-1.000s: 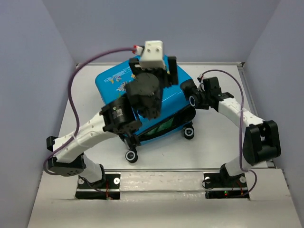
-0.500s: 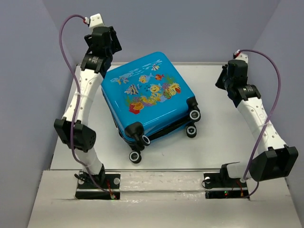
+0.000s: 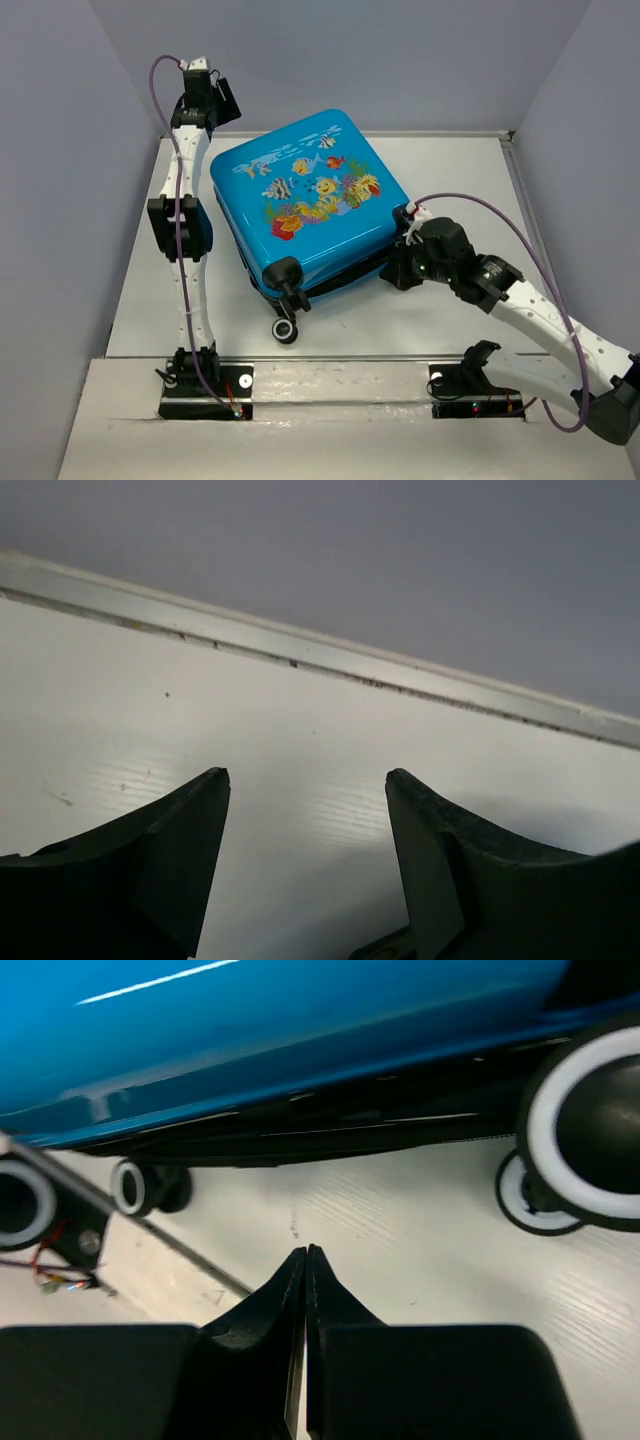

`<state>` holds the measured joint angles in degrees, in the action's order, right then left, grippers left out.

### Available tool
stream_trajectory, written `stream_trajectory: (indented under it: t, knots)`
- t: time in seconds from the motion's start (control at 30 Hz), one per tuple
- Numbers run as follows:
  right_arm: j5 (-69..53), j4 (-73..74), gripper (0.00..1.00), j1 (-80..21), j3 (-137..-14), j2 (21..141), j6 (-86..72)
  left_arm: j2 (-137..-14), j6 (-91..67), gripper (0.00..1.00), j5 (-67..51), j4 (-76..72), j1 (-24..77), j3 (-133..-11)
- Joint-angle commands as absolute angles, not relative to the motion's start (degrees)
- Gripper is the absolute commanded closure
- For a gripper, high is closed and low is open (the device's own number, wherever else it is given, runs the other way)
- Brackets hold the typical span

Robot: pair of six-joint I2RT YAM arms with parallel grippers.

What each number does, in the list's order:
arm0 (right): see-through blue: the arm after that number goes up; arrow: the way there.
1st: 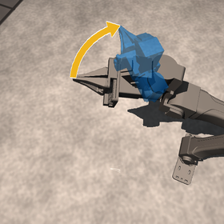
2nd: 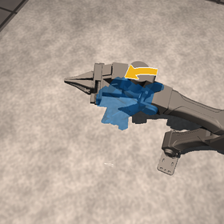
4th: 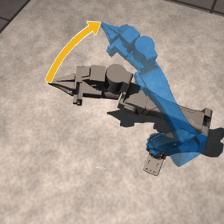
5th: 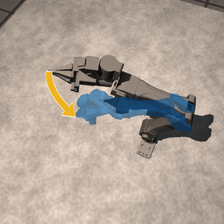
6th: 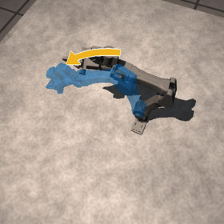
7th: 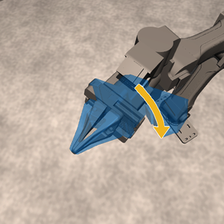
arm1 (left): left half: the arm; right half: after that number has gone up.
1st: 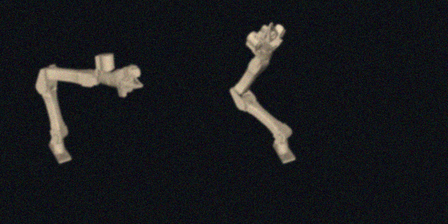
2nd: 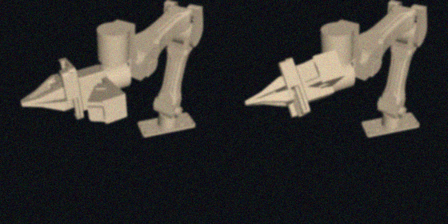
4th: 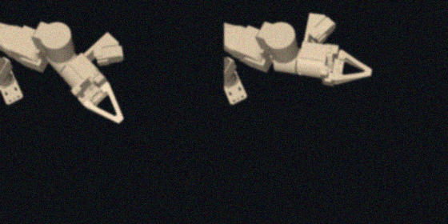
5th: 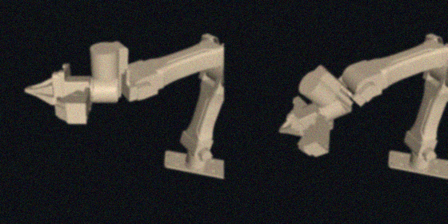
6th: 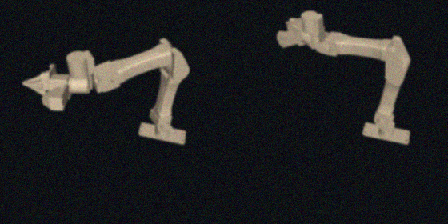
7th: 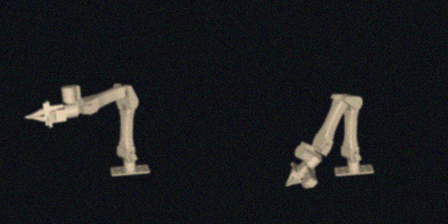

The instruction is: Pack the luggage

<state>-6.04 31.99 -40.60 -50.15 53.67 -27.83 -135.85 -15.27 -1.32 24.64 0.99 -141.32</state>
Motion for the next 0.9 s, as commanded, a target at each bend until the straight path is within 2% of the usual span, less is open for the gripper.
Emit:
stream_trajectory:
  t: [0.0, 0.13, 0.23, 0.27, 0.3, 0.33, 0.43, 0.47, 0.53, 0.57, 0.6, 0.63, 0.7, 0.73, 0.77, 0.8, 0.87]
  knots:
    - [-3.3, 28.9, 0.93, -40.3, -48.3, 57.4, -29.9, -139.5, -14.9, 0.27, -16.6, 23.4, 1.1, -142.5]
    - [2.4, 20.6, 0.93, -38.3, -50.7, 68.4, -28.4, -138.2, -14.3, 0.32, -20.7, 24.7, 3.6, -131.0]
    - [-2.8, 12.2, 0.93, -32.6, -54.4, 75.6, -27.3, -127.4, -16.4, 0.34, -17.1, 16.3, 6.2, -109.6]
    - [-4.6, 7.8, 0.93, -31.1, -55.4, 77.6, -27.1, -123.8, -20.3, 0.35, -16.9, 9.5, 6.6, -96.6]
    - [-6.7, 5.7, 0.93, -30.0, -56.9, 79.4, -26.4, -117.2, -22.3, 0.36, -16.4, 6.9, 6.8, -90.8]
    - [-11.1, 3.8, 0.93, -28.4, -61.0, 84.2, -25.8, -113.9, -24.8, 0.36, -13.5, 5.1, 7.1, -79.6]
    - [-20.4, 5.6, 0.93, -27.9, -74.7, 94.2, -24.1, -99.1, -31.3, 0.37, -10.5, -3.8, 8.0, -62.9]
    - [-23.6, 8.1, 0.93, -27.9, -86.5, 102.0, -24.4, -91.3, -32.5, 0.37, -7.5, -6.5, 9.5, -53.4]
    - [-28.8, 13.1, 0.93, -27.9, -100.7, 110.5, -26.1, -82.8, -33.4, 0.37, -4.2, -7.3, 11.2, -45.0]
    - [-32.5, 16.1, 0.83, -27.9, -116.4, 114.9, -26.8, -78.3, -35.3, 0.37, -2.6, -7.5, 13.3, -37.4]
    - [-33.1, 24.9, 0.68, -28.4, -124.7, 122.9, -26.8, -68.9, -36.2, 0.37, -1.8, -7.7, 14.6, -34.2]
    - [-31.2, 30.1, 0.4, -28.4, -132.5, 126.0, -26.6, -64.5, -36.7, 0.36, -1.1, -7.0, 15.8, -31.6]
    - [-27.4, 40.3, 0.13, -27.7, -146.1, 128.7, -24.5, -51.1, -37.4, 0.34, 2.6, -0.2, 16.9, -28.2]
    - [-25.1, 41.1, 0.09, -27.7, -145.6, 127.0, -23.8, -47.0, -37.6, 0.33, 3.9, 2.0, 16.9, -27.9]
    - [-24.4, 40.7, 0.09, -27.0, -142.8, 124.5, -23.2, -43.1, -37.6, 0.33, 3.9, 3.8, 16.8, -27.9]
    - [-22.5, 37.9, 0.09, -27.0, -135.0, 118.4, -22.3, -37.5, -36.8, 0.31, 5.7, 7.2, 16.9, -29.6]
    - [-20.4, 36.6, 0.11, -26.4, -129.2, 113.3, -21.2, -34.6, -35.3, 0.29, 7.7, 10.4, 16.9, -33.1]
